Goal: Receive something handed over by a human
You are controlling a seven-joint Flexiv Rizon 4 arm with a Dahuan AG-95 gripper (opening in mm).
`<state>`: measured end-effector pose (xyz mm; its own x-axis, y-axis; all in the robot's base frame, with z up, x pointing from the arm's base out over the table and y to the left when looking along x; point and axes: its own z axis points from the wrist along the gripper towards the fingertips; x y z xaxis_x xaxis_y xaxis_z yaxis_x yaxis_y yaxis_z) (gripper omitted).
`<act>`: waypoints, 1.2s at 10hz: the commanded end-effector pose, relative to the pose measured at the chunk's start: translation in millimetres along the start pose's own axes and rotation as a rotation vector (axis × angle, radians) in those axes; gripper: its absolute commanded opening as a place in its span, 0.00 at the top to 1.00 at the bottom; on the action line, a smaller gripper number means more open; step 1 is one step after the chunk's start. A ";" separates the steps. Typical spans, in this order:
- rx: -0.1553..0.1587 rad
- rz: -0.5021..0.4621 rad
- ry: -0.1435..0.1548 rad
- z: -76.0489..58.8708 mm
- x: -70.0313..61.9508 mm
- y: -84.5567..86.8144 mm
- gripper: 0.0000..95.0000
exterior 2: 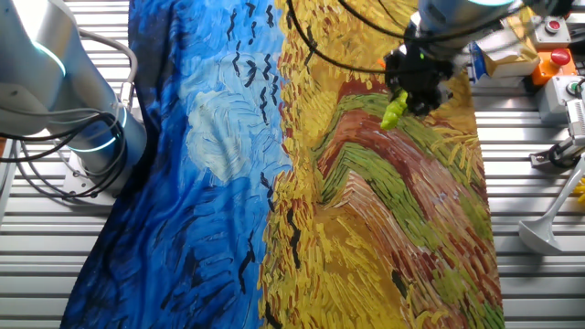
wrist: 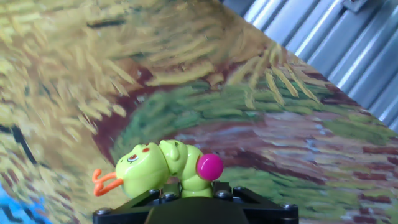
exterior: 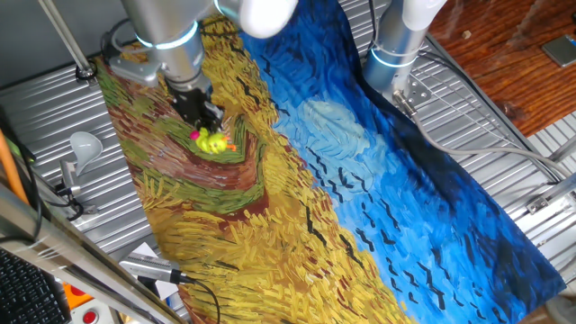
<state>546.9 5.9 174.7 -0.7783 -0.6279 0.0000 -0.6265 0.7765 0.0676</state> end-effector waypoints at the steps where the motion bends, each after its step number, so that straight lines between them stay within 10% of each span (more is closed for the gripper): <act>1: 0.002 -0.013 0.009 0.7 1.8 -0.7 1.00; 6: 0.015 0.088 -0.003 0.7 1.8 -0.7 1.00; 12: 0.006 0.051 -0.037 25.5 46.6 -59.2 1.00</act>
